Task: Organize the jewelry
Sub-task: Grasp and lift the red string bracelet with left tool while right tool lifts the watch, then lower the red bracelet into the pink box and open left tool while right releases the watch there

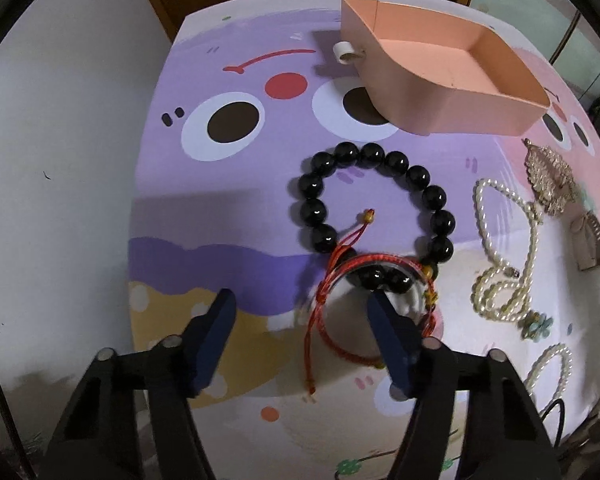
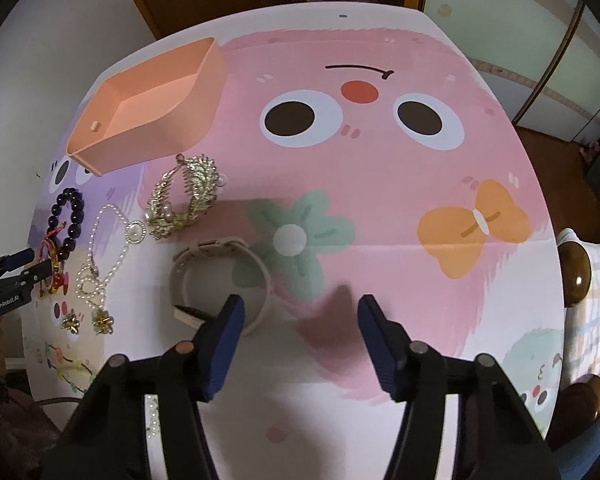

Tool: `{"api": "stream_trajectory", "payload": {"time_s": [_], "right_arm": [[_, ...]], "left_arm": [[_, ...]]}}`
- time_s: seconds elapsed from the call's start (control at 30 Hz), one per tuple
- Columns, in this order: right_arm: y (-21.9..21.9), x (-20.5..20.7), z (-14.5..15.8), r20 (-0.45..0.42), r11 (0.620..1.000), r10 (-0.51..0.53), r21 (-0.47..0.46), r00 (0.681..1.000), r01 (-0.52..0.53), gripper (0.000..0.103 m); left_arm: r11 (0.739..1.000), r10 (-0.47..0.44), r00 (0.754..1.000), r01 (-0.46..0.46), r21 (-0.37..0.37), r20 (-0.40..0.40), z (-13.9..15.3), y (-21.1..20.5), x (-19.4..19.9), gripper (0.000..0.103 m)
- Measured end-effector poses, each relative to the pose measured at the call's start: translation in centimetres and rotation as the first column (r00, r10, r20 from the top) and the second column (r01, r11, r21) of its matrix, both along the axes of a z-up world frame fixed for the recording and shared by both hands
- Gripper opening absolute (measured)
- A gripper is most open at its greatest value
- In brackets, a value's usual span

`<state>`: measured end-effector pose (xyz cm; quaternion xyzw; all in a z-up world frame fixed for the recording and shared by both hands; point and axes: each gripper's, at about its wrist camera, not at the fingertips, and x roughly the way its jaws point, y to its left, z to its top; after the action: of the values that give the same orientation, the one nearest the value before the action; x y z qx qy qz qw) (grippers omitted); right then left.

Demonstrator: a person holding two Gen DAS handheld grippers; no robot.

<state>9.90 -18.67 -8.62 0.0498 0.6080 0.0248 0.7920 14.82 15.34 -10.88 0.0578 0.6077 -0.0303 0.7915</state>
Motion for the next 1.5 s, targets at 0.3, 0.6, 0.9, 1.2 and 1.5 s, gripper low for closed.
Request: {"api": "stream_trajectory", "payload": {"time_s": [0.3,0.6,0.9,1.2,1.5], "right_arm": [[1.2,1.1,-0.9,0.005,0.998,0.048,-0.03,0.999,-0.048,0.043],[2.0,1.7,-0.8,0.032,0.994,0.088,-0.067,0.996,-0.086,0.003],[2.0,1.2,3.0,0.1,0.996,0.089,-0.009,0.991,-0.089,0.003],[3.1,4.5,8.8,0.201,0.992,0.093,0.062,0.975,-0.107,0.003],[6.3,12.5,7.9,0.221,0.99,0.067,0.109,0.973,-0.093,0.003]], "left_arm": [[0.999,0.003,1.0,-0.004,-0.054,-0.011,-0.3,-0.5,1.3,0.007],[0.998,0.043,0.999,-0.043,-0.037,0.003,0.7,-2.1,0.6,0.004],[0.995,0.05,0.992,-0.04,-0.086,0.117,7.5,-2.6,-0.1,0.004],[0.998,-0.032,0.974,0.045,-0.053,0.223,13.8,-5.1,2.8,0.004],[0.998,-0.061,0.981,0.064,-0.012,0.184,10.3,-9.3,10.3,0.004]]}}
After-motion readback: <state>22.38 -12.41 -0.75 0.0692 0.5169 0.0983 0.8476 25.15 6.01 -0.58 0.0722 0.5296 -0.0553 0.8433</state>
